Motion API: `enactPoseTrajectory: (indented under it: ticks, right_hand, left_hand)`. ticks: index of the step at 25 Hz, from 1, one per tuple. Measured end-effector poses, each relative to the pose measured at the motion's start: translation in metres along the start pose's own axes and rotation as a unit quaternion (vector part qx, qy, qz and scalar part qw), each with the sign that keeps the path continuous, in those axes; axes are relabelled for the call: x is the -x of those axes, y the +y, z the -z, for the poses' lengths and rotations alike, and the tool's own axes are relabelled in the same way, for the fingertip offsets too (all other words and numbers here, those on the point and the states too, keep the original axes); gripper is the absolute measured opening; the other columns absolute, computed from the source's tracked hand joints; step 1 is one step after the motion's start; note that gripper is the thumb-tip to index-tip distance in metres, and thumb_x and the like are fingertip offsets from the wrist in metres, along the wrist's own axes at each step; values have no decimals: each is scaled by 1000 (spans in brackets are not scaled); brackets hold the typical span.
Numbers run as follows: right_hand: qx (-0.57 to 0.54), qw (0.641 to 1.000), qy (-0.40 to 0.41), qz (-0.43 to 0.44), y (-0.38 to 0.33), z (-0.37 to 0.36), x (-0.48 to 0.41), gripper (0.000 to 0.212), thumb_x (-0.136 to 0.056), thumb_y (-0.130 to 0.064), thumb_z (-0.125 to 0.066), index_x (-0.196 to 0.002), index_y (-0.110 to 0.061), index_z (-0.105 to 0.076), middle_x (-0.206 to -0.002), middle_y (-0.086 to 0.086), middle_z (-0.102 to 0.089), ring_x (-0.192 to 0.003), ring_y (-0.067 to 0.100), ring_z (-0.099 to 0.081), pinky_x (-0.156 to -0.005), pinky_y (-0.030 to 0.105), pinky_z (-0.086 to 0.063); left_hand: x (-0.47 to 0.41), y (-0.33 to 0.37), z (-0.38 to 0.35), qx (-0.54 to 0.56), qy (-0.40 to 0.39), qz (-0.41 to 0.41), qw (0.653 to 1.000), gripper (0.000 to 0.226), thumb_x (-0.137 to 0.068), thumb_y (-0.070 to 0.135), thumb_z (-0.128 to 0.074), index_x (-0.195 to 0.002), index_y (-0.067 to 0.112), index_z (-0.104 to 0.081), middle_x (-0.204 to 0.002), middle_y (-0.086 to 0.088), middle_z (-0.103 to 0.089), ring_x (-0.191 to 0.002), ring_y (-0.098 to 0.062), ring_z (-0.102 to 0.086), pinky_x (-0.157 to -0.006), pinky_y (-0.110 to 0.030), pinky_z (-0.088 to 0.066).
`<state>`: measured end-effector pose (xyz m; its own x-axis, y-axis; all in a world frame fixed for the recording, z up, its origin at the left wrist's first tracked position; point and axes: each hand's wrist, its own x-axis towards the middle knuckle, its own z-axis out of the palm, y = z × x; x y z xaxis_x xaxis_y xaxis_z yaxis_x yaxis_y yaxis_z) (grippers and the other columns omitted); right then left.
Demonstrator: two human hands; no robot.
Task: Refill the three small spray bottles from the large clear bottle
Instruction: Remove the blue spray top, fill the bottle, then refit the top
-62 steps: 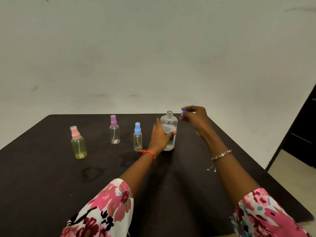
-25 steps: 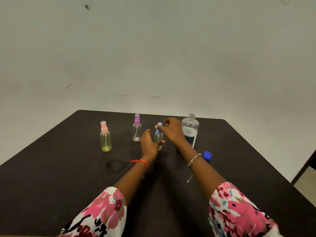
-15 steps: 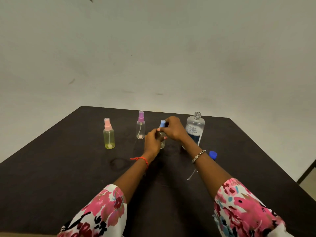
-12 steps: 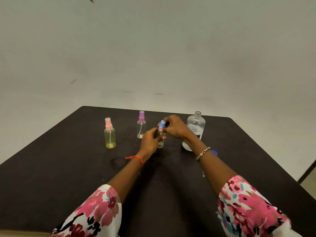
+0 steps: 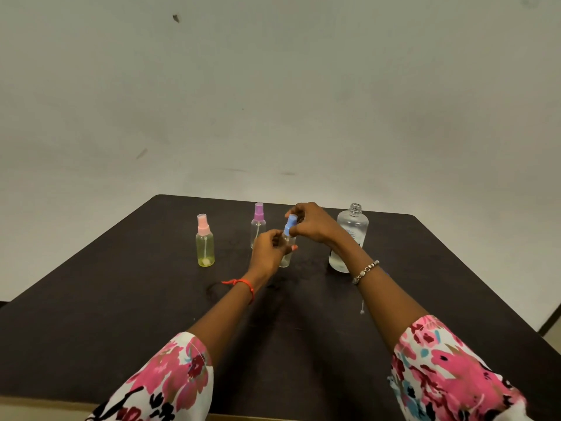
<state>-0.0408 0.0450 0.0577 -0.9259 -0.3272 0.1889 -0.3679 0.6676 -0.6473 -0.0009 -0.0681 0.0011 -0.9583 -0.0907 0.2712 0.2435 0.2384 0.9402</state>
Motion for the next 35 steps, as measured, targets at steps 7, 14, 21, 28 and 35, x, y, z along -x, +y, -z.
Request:
enactPoseTrajectory:
  ticks: [7, 14, 21, 28, 35]
  right_hand:
    - [61, 998, 13, 12, -9, 0, 3, 26, -74, -7, -71, -96, 5, -65, -101, 21, -66, -78, 18, -56, -56, 13, -40]
    - [56, 992, -17, 112, -9, 11, 12, 15, -73, 7, -63, -84, 0, -71, -88, 16, -70, -70, 7, -58, -59, 4, -44]
    - [-62, 987, 95, 110, 8, 28, 16, 25, -70, 15, -58, -82, -2, -70, -84, 5, -65, -72, 4, -58, -63, 4, -45]
    - [-36, 984, 173, -5, 61, -20, 23, 30, -71, 1, -67, -100, -1, -59, -85, 9, -55, -80, 18, -52, -59, 11, -40]
    - [34, 997, 66, -38, 79, -56, 39, 37, -71, -11, -69, -101, -7, -48, -87, 5, -47, -79, 17, -44, -54, 17, -30]
  left_hand:
    - [2, 0, 4, -30, -9, -3, 1000, 33, -84, -3, -60, -116, -8, -56, -90, -4, -58, -74, -5, -53, -59, 1, -46]
    - [-11, 4, 11, -45, -103, 29, 993, 41, -83, 4, -63, -122, -2, -52, -122, -16, -59, -113, -22, -56, -88, -18, -47]
    - [-13, -16, 27, -2, -194, 108, 975, 34, -87, 2, -56, -120, -2, -54, -111, -7, -59, -107, -15, -53, -96, -28, -41]
    - [-19, -30, 23, 8, 43, 109, 993, 31, -80, 4, -66, -110, -1, -60, -99, -9, -61, -96, -19, -57, -85, -29, -46]
    - [-19, -27, 14, 30, 52, 90, 994, 35, -76, 4, -70, -110, 1, -60, -112, -17, -65, -105, -26, -61, -94, -36, -49]
